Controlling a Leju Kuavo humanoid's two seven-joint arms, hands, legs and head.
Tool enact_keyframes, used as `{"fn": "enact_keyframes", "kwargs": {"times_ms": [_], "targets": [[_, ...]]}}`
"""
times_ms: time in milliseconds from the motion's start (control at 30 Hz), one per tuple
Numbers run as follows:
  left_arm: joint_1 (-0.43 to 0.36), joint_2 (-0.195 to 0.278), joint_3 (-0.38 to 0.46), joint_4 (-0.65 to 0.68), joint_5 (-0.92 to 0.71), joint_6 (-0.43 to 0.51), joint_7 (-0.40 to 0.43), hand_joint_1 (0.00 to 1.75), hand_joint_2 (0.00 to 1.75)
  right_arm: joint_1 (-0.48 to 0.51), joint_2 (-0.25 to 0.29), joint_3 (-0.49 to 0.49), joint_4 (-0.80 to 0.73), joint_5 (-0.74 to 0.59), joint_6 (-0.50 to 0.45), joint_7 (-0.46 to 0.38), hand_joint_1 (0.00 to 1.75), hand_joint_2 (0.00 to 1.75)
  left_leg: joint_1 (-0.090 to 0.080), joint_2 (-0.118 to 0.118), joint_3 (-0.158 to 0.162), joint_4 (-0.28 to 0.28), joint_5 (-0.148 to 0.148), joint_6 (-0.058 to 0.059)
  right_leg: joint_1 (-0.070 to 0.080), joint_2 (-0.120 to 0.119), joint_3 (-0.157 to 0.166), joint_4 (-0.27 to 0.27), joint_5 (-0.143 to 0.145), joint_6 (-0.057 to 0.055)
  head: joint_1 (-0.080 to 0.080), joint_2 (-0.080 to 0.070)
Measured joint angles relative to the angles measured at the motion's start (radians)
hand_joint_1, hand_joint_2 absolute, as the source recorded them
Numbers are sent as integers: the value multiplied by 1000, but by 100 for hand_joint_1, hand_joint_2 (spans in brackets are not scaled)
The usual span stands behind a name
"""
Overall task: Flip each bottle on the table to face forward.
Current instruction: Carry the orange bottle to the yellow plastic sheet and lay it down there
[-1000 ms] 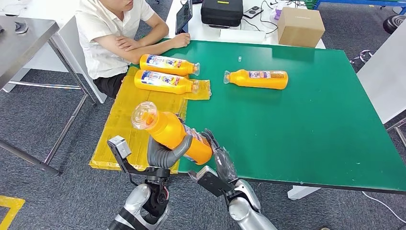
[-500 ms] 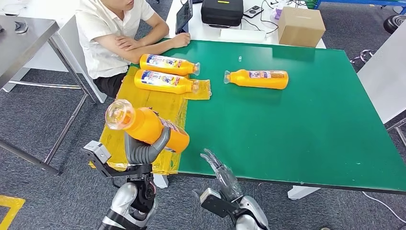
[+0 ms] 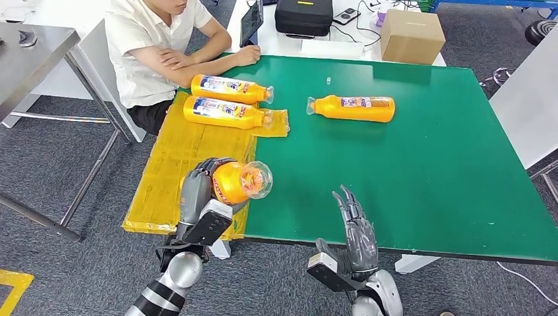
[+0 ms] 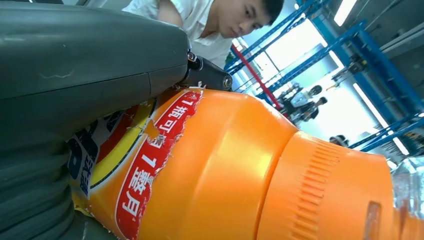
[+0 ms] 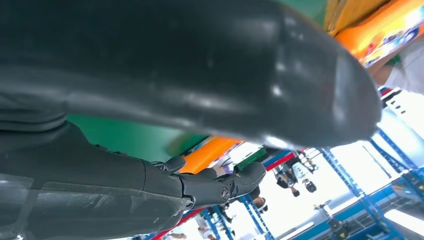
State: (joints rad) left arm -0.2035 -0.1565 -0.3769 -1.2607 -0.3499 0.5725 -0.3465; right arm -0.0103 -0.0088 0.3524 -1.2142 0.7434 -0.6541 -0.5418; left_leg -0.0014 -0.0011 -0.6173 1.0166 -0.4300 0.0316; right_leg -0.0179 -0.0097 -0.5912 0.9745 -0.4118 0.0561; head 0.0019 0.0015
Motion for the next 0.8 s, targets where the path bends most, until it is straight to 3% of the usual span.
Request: {"fn": "enact_keyframes", "kwargs": {"times_ms": [167, 333, 467, 600, 733, 800], "targets": [[-20, 12, -4, 47, -71, -14, 40, 175, 175, 3, 5, -23, -5, 3, 2, -2, 0, 0, 0, 0, 0, 0, 0, 0, 0, 0, 0, 0, 0, 0, 0, 0], [-85, 32, -20, 146, -359, -117, 184, 175, 175, 4, 17, -43, -7, -8, 46, -25, 0, 0, 0, 0, 0, 0, 0, 0, 0, 0, 0, 0, 0, 0, 0, 0], [-146, 47, -26, 242, -475, -190, 234, 175, 175, 3, 30, -54, -7, -16, 75, -39, 0, 0, 0, 0, 0, 0, 0, 0, 0, 0, 0, 0, 0, 0, 0, 0], [-201, 51, -30, 337, -546, -260, 267, 135, 175, -4, 40, -58, -6, -23, 97, -47, 0, 0, 0, 0, 0, 0, 1, -1, 0, 0, 0, 1, 0, 0, 0, 0], [-271, 50, -49, 450, -602, -376, 305, 29, 175, -17, 47, -58, -2, -29, 116, -57, 0, 0, 0, 0, 0, 0, 1, -1, 0, 0, 0, 1, 0, 0, 0, 0], [-304, 48, -53, 503, -587, -408, 292, 12, 175, -25, 50, -58, 3, -37, 124, -64, 0, 0, 0, 0, 0, 0, 1, -1, 0, 0, 0, 1, 0, 0, 0, 0]]}}
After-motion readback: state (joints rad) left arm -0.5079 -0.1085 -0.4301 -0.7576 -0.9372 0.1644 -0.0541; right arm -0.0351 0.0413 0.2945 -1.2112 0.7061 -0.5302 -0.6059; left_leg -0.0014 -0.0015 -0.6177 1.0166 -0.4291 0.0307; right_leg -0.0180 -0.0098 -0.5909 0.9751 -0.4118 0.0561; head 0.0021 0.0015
